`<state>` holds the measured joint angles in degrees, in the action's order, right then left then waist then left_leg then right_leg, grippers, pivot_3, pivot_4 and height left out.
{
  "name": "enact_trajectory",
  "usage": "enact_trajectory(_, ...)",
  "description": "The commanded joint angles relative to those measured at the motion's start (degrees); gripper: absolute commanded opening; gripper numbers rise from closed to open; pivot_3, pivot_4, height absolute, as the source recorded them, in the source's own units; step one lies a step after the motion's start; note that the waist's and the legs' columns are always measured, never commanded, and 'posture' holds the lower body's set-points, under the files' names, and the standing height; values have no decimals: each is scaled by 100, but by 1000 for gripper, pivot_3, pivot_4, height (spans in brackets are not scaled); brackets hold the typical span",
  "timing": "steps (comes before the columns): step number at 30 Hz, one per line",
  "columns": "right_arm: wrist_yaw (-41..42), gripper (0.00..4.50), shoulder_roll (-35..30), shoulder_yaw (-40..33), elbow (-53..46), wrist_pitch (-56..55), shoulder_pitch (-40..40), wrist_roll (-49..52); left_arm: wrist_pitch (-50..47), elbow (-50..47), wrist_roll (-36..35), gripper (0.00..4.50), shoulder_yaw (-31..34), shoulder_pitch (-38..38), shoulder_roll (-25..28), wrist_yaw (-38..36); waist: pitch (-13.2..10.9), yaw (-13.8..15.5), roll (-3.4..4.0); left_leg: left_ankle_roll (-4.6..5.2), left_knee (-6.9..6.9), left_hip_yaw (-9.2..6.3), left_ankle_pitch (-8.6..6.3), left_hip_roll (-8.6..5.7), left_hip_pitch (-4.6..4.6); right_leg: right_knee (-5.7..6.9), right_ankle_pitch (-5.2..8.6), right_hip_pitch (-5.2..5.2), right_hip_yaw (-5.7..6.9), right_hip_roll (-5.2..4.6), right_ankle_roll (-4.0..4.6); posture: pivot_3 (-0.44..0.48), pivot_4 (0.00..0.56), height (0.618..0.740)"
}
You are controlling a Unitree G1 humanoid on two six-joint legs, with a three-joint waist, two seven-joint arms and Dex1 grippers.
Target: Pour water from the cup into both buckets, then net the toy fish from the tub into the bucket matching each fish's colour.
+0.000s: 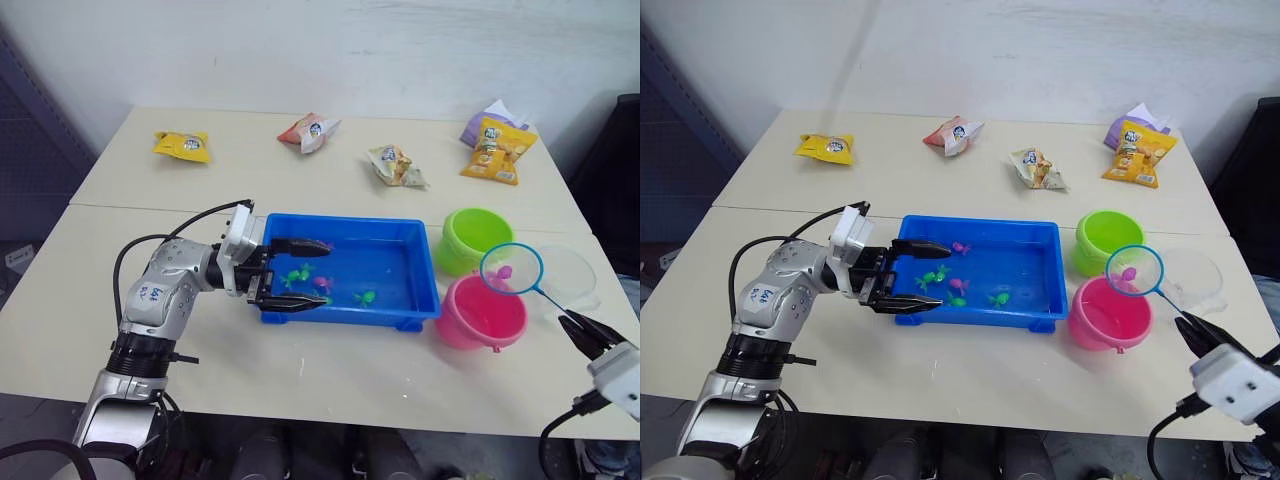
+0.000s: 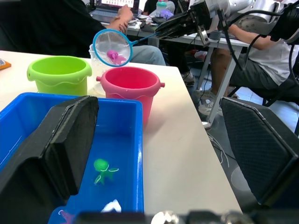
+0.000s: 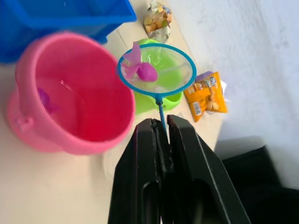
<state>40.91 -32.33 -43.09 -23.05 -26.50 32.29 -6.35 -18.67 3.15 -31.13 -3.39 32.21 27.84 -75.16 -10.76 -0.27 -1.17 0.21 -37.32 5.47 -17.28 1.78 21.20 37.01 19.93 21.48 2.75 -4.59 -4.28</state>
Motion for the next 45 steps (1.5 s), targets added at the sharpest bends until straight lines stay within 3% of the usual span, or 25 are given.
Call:
enact_trajectory(1, -718, 0, -197, -402, 296, -1468, 32, -963, 48, -115, -27, 4461, 23, -70, -56, 52, 0, -4, 0, 0, 0, 1, 0, 0, 0, -1, 0, 0, -1, 0, 0, 0, 150, 738)
enact_trajectory(9, -2150, 0, -268, -631, 1010, -2848, 194, -2632, 16, -216, -41, 4461, 25, -164, -101, 159, 0, 3, 0, -12, 2, 0, 6, 1, -1, -1, 1, 0, -2, 2, 2, 0, 150, 738)
enact_trajectory(14, -3005, 0, -230, -750, 1090, -3117, 284, -3488, -3, -232, -58, 4461, 30, -162, -95, 201, 0, -12, 0, -16, 2, 0, 9, 1, -3, 1, 2, 0, -4, 4, 3, 0, 150, 738)
enact_trajectory(23, -3870, 0, -337, -611, 1080, -2842, 262, -4025, -24, -255, -71, 4461, 40, -188, -78, 218, 0, -9, 0, -18, 2, 0, 10, 1, -3, 2, 3, 0, -4, 4, 5, 0, 150, 738)
enact_trajectory(35, -4214, 0, -451, -225, 1063, -2735, 612, -4005, 168, 49, 37, 4461, 77, -62, -56, 158, 0, -23, 0, -18, 3, 0, 11, 2, -4, 4, 4, 0, -5, 6, 6, 0, 150, 738)
enact_trajectory(38, -4500, 0, -417, -475, 1105, -2463, 555, -4104, 214, 125, 52, 4461, 82, -20, -67, 151, 1, -16, 1, -18, 3, 0, 11, 1, -4, 4, 4, 1, -5, 5, 6, 0, 150, 738)
enact_trajectory(45, -4366, 0, -541, -45, 930, -2536, 703, -3867, 254, 115, 46, 4461, 76, -56, -123, 203, 1, -17, 1, -20, 5, -2, 12, 3, -4, 6, 5, 2, -4, 8, 7, 0, 150, 738)
